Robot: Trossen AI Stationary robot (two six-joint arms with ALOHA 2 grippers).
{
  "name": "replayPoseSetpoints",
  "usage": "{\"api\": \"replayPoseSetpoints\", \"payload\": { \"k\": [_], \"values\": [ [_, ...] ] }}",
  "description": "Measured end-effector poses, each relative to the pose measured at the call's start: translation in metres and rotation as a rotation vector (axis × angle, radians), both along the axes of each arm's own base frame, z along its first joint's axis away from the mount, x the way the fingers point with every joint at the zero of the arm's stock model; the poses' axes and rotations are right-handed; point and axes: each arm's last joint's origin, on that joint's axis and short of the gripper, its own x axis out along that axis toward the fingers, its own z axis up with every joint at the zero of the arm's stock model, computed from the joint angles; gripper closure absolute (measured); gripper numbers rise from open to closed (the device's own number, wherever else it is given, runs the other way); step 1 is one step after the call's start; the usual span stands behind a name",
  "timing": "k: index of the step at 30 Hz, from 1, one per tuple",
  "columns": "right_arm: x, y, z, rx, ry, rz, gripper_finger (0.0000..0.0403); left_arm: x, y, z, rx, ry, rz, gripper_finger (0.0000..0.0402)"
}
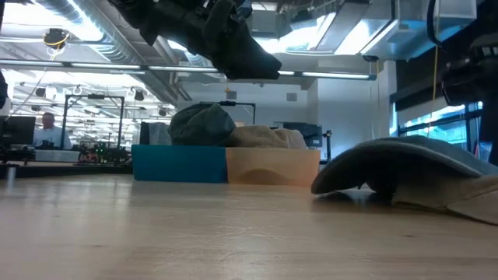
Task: Pick & Place hat
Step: Put the gray cap into the blue bin
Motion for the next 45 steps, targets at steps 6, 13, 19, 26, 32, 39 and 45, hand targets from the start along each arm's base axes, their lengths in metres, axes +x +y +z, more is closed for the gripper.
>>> {"api": "replayPoseSetpoints", "payload": {
  "k": [6,13,19,26,32,39,45],
  "values": [
    [0.000,0.000,0.022,-0.023,0.042,0.001,0.0187,0.000,0.000,0.000,-0.001,-0.004,0.002,0.0183],
    [-0.011,-0.005,0.006,-0.022,0.174,-0.077,0.0187,0.000,0.000,0.000,0.005,-0.004,0.000,0.0186],
    [-0.010,-0.006,-0.003,-0.018,0.140,-0.104,0.0187,0.000,0.000,0.000,0.008,-0.004,0.000,0.0184],
    [-0.006,-0.005,-0.013,-0.012,0.055,-0.127,0.0187,0.000,0.000,0.000,0.009,-0.004,0.002,0.0185],
    [-0.004,-0.005,-0.014,-0.039,0.012,-0.085,0.0187,0.000,0.000,0.001,0.009,-0.004,0.002,0.0186],
    [0.004,-0.001,-0.007,-0.105,-0.122,0.000,0.0187,0.000,0.000,0.001,0.009,-0.005,0.002,0.0184],
    [0.005,-0.001,-0.007,-0.124,-0.138,0.005,0.0220,0.000,0.000,0.001,0.011,-0.005,0.006,0.0186]
  ]
}}
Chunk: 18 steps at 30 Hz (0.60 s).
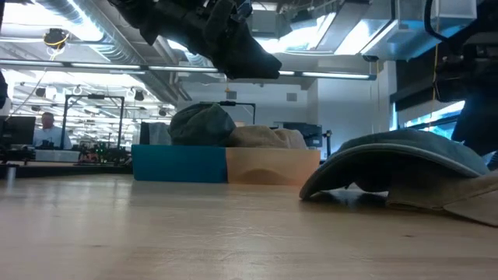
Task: Pick & Place hat
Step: Put the gray cap into the blue bin
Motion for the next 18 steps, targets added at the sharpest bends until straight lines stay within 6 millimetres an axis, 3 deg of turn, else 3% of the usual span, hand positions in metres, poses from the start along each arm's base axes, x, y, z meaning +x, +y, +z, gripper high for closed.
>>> {"api": "replayPoseSetpoints", "payload": {
  "k": [8,13,18],
  "values": [
    [0.004,0.000,-0.004,-0.143,0.000,0.060,0.0388,0.000,0.000,0.000,0.000,0.000,0.000,0.0183],
    [0.010,0.003,0.006,-0.249,-0.052,0.117,0.0395,0.000,-0.001,0.000,-0.004,0.000,-0.002,0.0186],
    [0.024,0.010,0.038,-0.467,-0.132,0.320,0.0397,0.000,-0.001,0.000,-0.069,-0.001,0.024,0.0184]
  ]
}}
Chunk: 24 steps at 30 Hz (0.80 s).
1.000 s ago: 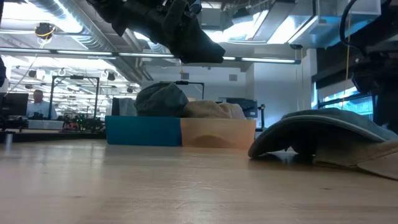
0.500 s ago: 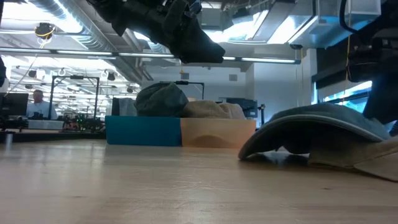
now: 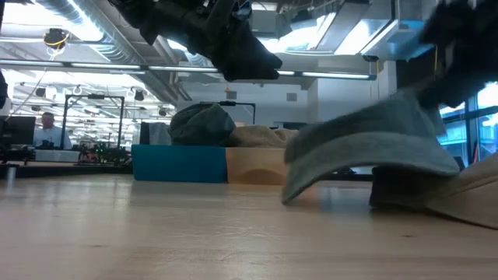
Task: Pick & Place hat
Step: Put the gray cap into the blue bin
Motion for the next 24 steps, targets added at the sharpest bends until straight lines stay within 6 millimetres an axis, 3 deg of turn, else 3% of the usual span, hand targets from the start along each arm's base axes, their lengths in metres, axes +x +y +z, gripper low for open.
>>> {"api": "replayPoseSetpoints", "payload": {
  "k": [4,10,16,24],
  "values": [
    [0.016,0.011,0.029,-0.201,-0.025,0.216,0.0399,0.001,0.003,0.002,-0.068,0.005,0.006,0.0183],
    [0.051,0.026,0.063,-0.412,-0.015,0.409,0.0400,0.004,0.005,0.013,-0.188,0.001,-0.144,0.0183],
    [0.090,0.034,0.066,-0.520,0.069,0.542,0.0400,0.005,0.003,0.022,-0.212,0.016,-0.328,0.0183],
    [0.126,0.041,0.067,-0.596,0.105,0.649,0.0401,0.005,0.003,0.009,-0.197,0.104,-0.315,0.0183]
  ]
}}
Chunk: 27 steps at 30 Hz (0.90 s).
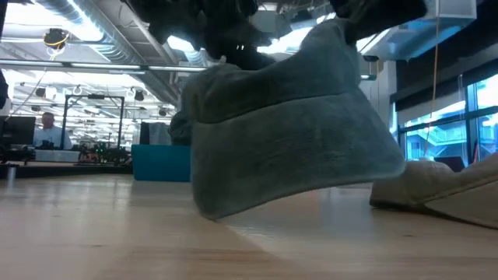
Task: Pick & Place hat
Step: Put the gray cap into the blue bin
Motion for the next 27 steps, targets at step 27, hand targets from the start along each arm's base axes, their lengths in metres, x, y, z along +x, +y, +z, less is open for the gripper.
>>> {"api": "replayPoseSetpoints", "payload": {
  "k": [27],
  "values": [
    [0.016,-0.013,0.004,-0.031,-0.014,-0.045,0.0401,0.001,-0.004,-0.023,-0.051,0.124,-0.087,0.0250]
  ]
}}
